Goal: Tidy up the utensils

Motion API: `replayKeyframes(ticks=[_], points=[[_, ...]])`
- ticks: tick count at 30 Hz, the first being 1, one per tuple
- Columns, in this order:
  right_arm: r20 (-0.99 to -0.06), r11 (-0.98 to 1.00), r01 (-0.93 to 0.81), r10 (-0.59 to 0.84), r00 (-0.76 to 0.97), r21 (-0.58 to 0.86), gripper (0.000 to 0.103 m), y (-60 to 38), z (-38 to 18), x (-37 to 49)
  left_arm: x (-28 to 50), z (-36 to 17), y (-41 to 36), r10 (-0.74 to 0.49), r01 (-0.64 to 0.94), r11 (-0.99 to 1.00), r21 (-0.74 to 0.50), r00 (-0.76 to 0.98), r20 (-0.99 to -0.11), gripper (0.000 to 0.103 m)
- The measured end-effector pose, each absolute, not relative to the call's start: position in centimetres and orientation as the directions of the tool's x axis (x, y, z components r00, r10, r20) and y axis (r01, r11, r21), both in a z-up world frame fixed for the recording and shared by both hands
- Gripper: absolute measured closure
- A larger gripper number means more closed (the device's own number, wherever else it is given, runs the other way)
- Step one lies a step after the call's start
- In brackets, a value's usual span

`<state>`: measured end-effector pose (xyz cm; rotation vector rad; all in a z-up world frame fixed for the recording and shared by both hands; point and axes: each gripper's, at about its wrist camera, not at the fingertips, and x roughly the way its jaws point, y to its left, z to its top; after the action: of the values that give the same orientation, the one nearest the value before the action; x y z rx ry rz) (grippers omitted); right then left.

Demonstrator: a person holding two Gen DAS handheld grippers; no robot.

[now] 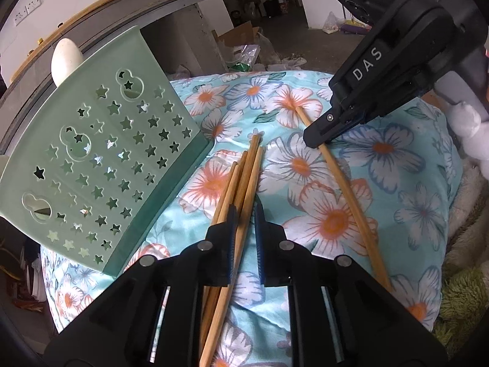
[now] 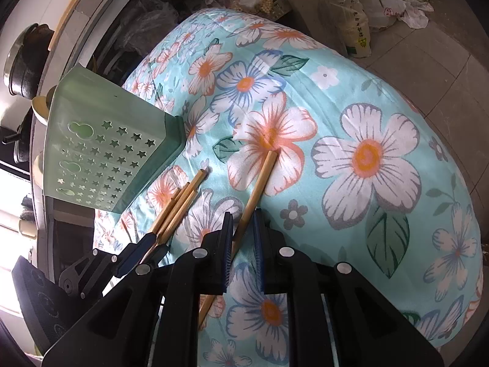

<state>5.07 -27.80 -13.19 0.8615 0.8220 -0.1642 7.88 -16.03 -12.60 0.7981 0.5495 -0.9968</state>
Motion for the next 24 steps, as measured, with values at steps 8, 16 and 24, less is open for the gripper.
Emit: replayKeyframes(ticks=[8,16,24], points=[[-0.700,0.660,0.441,0.185,0.689,0.609,0.090,-27.8,-13.2,5.1,6.5,-13.8,-17.0,-0.501,0.830,0.237,0.504,0.549,-0.669,0.096],[-0.700,0.661,0.441,0.184,0.690,0.608,0.090,-27.8,-13.2,5.0,5.8,-13.1,-16.5,-0.518,0.833,0.227,0.505,0.542,-0.661,0.097],[-0.700,0.662,0.440,0.183,0.690,0.607,0.090,-27.7,-13.2,5.0,6.4,-12.2,-16.2,-0.522,0.926,0.235,0.294,0.376,-0.766,0.097]])
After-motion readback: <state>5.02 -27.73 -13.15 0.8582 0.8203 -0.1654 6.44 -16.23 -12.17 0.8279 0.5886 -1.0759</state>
